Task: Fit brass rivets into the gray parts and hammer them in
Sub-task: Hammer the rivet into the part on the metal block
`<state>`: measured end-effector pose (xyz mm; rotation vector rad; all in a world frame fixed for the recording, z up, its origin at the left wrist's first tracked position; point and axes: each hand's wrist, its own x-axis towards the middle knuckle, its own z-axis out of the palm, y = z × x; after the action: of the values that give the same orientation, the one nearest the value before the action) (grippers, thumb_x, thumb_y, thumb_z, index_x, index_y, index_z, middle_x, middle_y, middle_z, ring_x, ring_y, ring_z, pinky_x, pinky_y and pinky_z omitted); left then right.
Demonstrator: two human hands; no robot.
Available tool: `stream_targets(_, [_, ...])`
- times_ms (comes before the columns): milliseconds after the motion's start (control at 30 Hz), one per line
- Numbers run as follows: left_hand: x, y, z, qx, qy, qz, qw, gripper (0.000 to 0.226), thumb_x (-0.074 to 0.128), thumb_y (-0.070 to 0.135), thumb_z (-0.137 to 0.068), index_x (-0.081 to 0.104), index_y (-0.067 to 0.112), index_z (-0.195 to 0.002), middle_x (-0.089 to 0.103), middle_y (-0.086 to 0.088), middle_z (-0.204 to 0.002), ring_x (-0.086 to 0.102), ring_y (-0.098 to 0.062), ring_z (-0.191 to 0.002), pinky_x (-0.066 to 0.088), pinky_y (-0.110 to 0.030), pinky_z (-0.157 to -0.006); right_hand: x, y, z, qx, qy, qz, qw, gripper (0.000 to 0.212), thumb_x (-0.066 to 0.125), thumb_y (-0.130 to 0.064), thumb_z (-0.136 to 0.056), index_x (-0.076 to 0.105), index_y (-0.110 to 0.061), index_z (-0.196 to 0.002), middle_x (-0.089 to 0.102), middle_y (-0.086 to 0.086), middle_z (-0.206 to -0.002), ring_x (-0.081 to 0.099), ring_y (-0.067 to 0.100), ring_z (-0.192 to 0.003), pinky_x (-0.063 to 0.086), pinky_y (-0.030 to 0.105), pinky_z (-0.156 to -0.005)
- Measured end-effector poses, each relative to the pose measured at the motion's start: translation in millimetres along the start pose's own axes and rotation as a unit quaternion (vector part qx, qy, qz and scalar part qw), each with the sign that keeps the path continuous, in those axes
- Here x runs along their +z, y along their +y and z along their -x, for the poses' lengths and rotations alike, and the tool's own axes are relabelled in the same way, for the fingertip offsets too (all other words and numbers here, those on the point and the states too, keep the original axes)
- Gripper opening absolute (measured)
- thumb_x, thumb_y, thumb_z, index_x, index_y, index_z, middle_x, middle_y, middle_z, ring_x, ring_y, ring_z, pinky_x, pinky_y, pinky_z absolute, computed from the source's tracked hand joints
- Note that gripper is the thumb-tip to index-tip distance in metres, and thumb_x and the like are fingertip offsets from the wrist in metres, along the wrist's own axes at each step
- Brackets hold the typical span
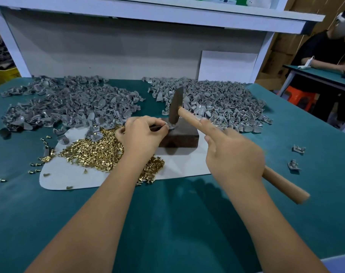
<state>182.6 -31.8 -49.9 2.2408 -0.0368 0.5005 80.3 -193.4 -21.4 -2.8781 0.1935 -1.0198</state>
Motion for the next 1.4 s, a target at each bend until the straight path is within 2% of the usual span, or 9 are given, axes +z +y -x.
stream_targets(333, [0,-1,-1,-0.002,0.006,0.011,1.000,0.020,0.071,0.046,-0.083,0.062,0.049,-0.065,0.068,0.026,-0.094,0.049,-0.011,-0.118,0.024,-0.046,-0.100,-1,-1,0,0.021,-0.010,-0.010,1.000,0.041,0.058,-0.026,-0.092,0.054,-0.043,-0.129,0.043,0.000,-0.068,0.031,0.024,-0.056,0.022,0.027,-0.049])
stream_targets(467, [1,-1,-1,0.000,0.007,0.013,1.000,0.020,0.070,0.046,-0.083,0.064,0.050,-0.065,0.065,0.029,-0.088,0.048,-0.008,-0.117,0.023,-0.048,-0.102,-4,-2,4,0.005,0.047,-0.041,0.998,0.041,0.068,-0.018,-0.085,0.063,-0.032,-0.123,0.045,0.003,-0.061,0.028,0.021,-0.048,0.025,0.025,-0.046])
stream_targets(567, [0,-1,-1,0.000,0.010,0.014,1.000,0.016,0.071,0.046,-0.083,0.066,0.049,-0.068,0.071,0.024,-0.097,0.050,-0.011,-0.118,0.024,-0.046,-0.099,-1,-2,0,0.013,-0.028,0.009,0.999,0.043,0.052,-0.029,-0.094,0.047,-0.047,-0.133,0.041,-0.003,-0.072,0.032,0.023,-0.059,0.024,0.028,-0.050])
stream_targets(733, [-1,1,0,-0.005,0.011,0.017,1.000,0.014,0.072,0.045,-0.083,0.068,0.048,-0.070,0.070,0.025,-0.098,0.049,-0.009,-0.118,0.023,-0.048,-0.102,-2,-7,-1,0.037,0.031,-0.035,0.998,0.043,0.060,-0.022,-0.090,0.056,-0.038,-0.130,0.044,0.002,-0.066,0.030,0.023,-0.052,0.017,0.024,-0.047])
stream_targets(867, [-2,1,1,-0.007,0.013,0.004,1.000,0.008,0.072,0.049,-0.082,0.069,0.047,-0.075,0.070,0.024,-0.100,0.047,-0.010,-0.119,0.019,-0.040,-0.091,-1,-2,-3,0.037,-0.044,0.009,0.998,0.042,0.044,-0.034,-0.096,0.041,-0.051,-0.135,0.055,0.000,-0.081,0.034,0.023,-0.061,0.025,0.028,-0.051])
stream_targets(1000, [2,0,0,-0.012,0.008,0.006,1.000,0.013,0.071,0.049,-0.082,0.066,0.050,-0.070,0.069,0.025,-0.100,0.047,-0.008,-0.119,0.020,-0.045,-0.099,-3,-2,2,0.028,0.030,-0.037,0.998,0.040,0.062,-0.022,-0.088,0.061,-0.038,-0.124,0.048,0.002,-0.065,0.029,0.023,-0.050,0.021,0.024,-0.047])
stream_targets(1133, [1,0,1,-0.005,0.011,0.003,1.000,0.022,0.071,0.050,-0.082,0.060,0.052,-0.062,0.066,0.027,-0.093,0.046,-0.009,-0.118,0.018,-0.041,-0.093,1,3,0,0.045,-0.047,-0.020,0.998,0.040,0.047,-0.035,-0.095,0.046,-0.052,-0.131,0.056,-0.001,-0.081,0.035,0.022,-0.061,0.028,0.028,-0.052])
stream_targets(1267, [2,-2,1,-0.004,0.016,0.009,1.000,0.017,0.071,0.048,-0.083,0.065,0.051,-0.067,0.069,0.026,-0.096,0.047,-0.009,-0.118,0.019,-0.044,-0.098,0,1,5,0.031,0.048,-0.068,0.996,0.039,0.062,-0.023,-0.088,0.061,-0.037,-0.125,0.045,-0.001,-0.063,0.029,0.021,-0.048,0.021,0.021,-0.046])
stream_targets(1400, [0,1,2,-0.002,0.011,0.008,1.000,0.021,0.071,0.048,-0.083,0.061,0.052,-0.064,0.065,0.027,-0.090,0.048,-0.011,-0.118,0.018,-0.042,-0.094,3,2,-1,0.035,-0.041,-0.025,0.998,0.041,0.050,-0.033,-0.093,0.048,-0.049,-0.131,0.058,0.001,-0.080,0.034,0.022,-0.061,0.027,0.029,-0.052])
